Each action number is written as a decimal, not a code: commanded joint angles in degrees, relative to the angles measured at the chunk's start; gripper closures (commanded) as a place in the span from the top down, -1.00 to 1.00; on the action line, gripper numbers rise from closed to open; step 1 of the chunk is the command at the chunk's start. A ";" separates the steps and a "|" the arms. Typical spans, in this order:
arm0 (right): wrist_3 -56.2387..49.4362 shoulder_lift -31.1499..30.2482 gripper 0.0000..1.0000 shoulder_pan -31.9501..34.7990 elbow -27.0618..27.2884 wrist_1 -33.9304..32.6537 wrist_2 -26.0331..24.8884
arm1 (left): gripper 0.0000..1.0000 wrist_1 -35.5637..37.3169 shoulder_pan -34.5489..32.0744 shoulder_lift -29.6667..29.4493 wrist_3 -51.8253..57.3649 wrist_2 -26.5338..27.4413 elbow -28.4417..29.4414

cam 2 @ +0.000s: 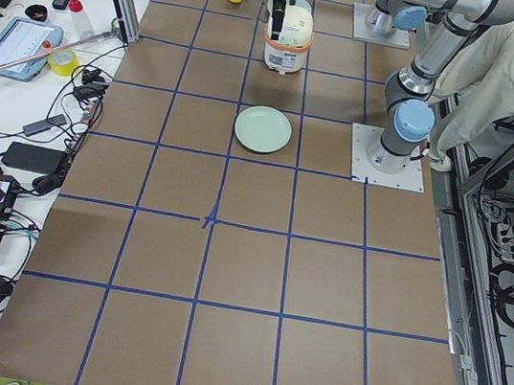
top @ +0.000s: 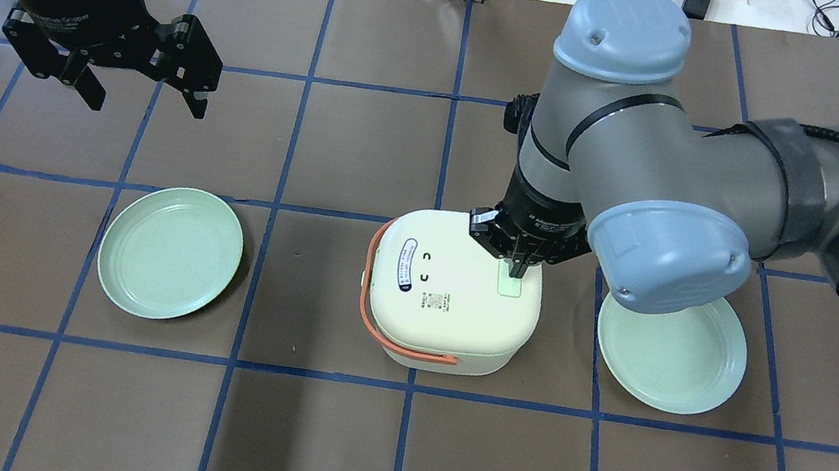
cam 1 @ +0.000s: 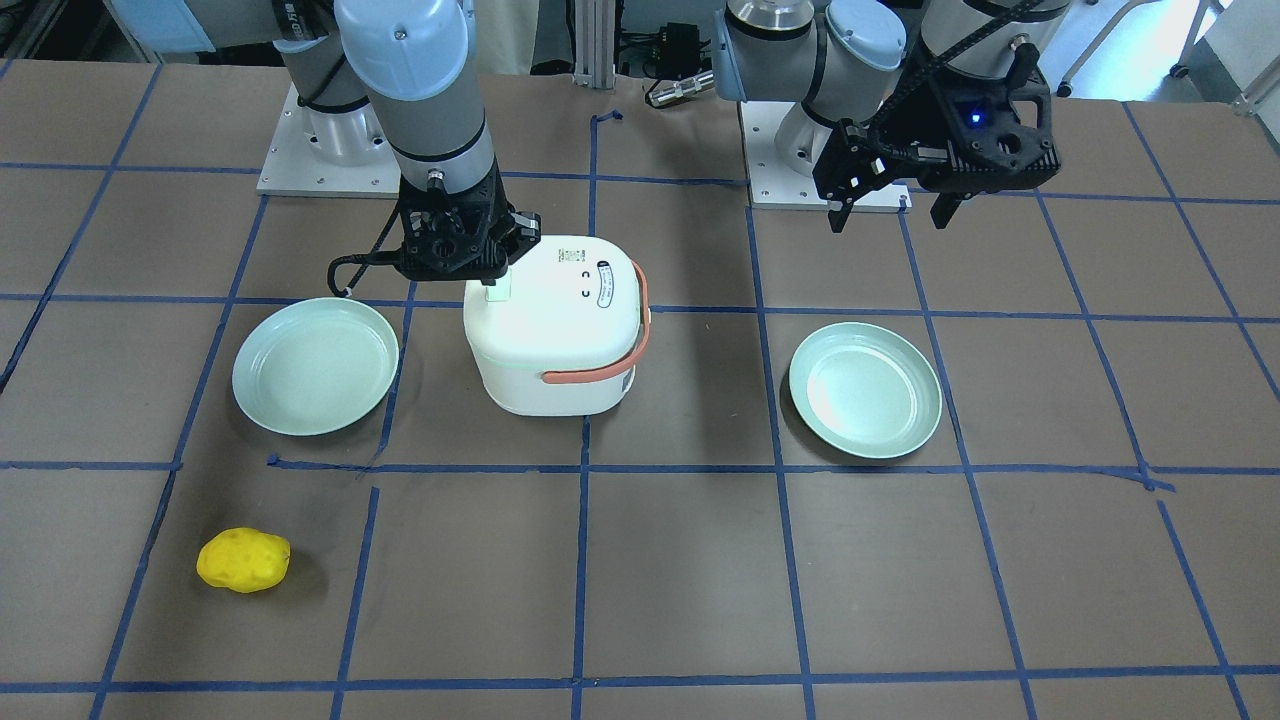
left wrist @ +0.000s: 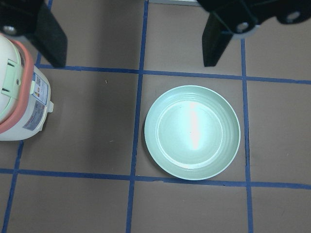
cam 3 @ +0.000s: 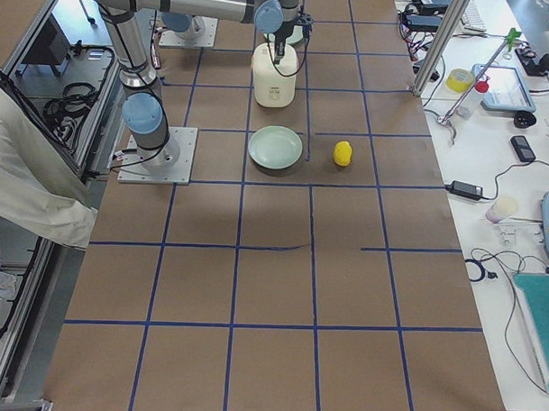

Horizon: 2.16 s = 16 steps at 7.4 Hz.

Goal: Press rice cooker button
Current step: 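Press the green button down with the closed right gripper, then raise the right gripper away as the cooker lid pops open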

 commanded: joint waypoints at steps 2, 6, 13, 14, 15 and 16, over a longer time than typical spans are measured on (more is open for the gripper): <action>-0.08 0.40 -0.84 0.74 0.70 -1.40 -0.28 | 1.00 0.00 0.00 0.00 0.05 0.00 0.00; -0.26 0.66 -0.84 0.83 1.22 -1.84 -0.28 | 1.00 0.00 0.00 0.00 0.06 0.00 0.00; -5.85 0.31 1.00 -9.87 -15.97 9.03 -2.57 | 1.00 0.00 0.00 0.00 0.06 0.00 0.00; -8.76 0.22 1.00 -12.94 -18.18 10.27 -2.57 | 1.00 0.00 0.00 0.00 0.06 0.00 0.00; -10.61 0.13 1.00 -15.93 -20.11 12.46 -2.39 | 1.00 0.00 0.00 0.00 -0.03 0.00 0.00; -11.94 0.22 1.00 -17.35 -21.52 13.27 -2.65 | 1.00 0.00 0.00 0.00 -0.03 0.00 0.00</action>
